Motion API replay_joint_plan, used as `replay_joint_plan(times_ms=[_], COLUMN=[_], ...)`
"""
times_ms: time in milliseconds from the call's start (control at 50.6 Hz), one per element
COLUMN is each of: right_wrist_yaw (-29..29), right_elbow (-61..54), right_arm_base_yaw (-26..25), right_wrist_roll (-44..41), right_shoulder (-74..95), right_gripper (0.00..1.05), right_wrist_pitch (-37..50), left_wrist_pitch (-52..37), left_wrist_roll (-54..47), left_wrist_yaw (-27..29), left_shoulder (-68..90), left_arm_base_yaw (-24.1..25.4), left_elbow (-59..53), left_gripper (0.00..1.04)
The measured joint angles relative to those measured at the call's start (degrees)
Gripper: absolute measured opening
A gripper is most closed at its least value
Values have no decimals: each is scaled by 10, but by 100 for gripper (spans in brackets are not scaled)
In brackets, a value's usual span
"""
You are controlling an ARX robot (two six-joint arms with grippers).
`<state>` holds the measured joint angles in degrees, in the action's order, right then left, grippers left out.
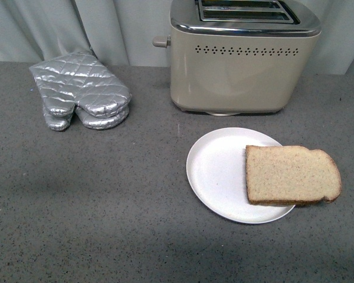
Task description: Put bread into toaster
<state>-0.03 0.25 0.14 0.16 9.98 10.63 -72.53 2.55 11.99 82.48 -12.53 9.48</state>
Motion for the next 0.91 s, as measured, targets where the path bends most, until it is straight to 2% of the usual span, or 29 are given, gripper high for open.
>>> replay_joint_plan(times_ms=[198, 277, 494, 593, 711, 909], right_wrist_yaw=[0, 0, 0, 0, 1, 0], right_elbow=[0, 0, 0, 0, 0, 0], right_arm_base_yaw=[0, 0, 0, 0, 0, 0], right_wrist_roll=[0, 0, 0, 0, 0, 0], right_shoulder=[1, 1, 1, 1, 1, 1], right_gripper=[95, 95, 95, 95, 95, 95], right_wrist_pitch=[0, 0, 0, 0, 0, 0], left_wrist_pitch=[69, 155, 241, 274, 317, 384], left_wrist_roll=[-14, -17, -21, -21, -21, -21], left_wrist_yaw=[-32, -46, -69, -114, -116, -119], left_shoulder=[-106, -191, -310, -350, -400, -476], left_arm_base_yaw=[33, 48, 73, 107, 123, 124], left_elbow=[-42, -48, -73, -79, -84, -84], left_gripper=[4, 4, 4, 4, 4, 4])
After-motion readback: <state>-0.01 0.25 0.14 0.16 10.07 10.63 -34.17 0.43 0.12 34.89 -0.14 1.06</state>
